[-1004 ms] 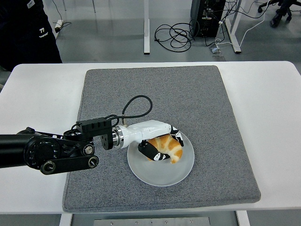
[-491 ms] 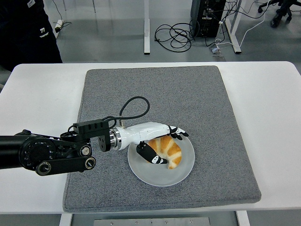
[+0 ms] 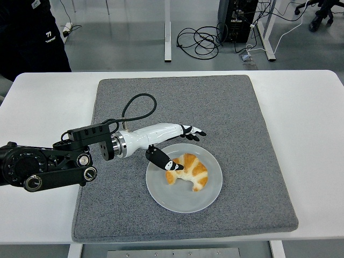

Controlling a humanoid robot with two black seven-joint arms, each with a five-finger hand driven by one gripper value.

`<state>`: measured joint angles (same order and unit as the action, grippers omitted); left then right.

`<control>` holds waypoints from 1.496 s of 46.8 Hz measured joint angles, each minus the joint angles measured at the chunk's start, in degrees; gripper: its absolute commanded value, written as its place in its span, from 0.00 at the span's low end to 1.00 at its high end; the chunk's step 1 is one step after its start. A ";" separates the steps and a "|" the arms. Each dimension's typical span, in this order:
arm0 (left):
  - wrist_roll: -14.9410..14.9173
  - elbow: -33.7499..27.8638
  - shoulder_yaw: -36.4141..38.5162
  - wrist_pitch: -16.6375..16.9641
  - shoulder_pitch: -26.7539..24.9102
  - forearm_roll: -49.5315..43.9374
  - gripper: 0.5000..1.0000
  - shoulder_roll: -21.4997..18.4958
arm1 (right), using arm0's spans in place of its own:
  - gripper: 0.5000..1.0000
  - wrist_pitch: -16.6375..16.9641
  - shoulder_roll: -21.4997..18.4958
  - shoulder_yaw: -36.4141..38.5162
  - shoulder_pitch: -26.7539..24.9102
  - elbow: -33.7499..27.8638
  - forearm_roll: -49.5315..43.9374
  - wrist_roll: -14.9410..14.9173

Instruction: Place the bread on the plate

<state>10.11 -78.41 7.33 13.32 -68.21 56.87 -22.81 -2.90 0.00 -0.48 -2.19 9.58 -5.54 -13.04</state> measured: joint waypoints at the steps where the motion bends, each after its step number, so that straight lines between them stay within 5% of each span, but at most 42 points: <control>1: 0.00 0.00 -0.44 -0.07 0.04 -0.65 0.83 -0.08 | 1.00 0.00 0.00 -0.01 0.00 0.00 0.00 0.00; 29: 0.54 7.28 -11.14 -2.14 1.43 -28.91 0.91 -1.37 | 1.00 0.01 0.00 -0.13 0.00 0.00 0.00 0.00; 44: 0.53 18.26 -24.36 -15.07 7.20 -37.14 0.91 -1.15 | 1.00 0.10 0.00 -0.13 -0.01 0.04 0.00 -0.02; 59: 0.94 25.94 -36.68 -24.19 13.87 -39.04 0.91 -0.34 | 1.00 0.17 0.00 -0.14 0.19 0.08 0.00 0.01; 70: 0.90 33.98 -40.67 -34.08 15.75 -47.70 0.91 1.95 | 1.00 0.18 0.00 -0.01 0.17 0.09 0.00 0.01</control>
<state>11.01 -44.42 -33.34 -20.77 -52.46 9.17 -20.86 -2.72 0.00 -0.48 -2.02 9.67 -5.54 -13.03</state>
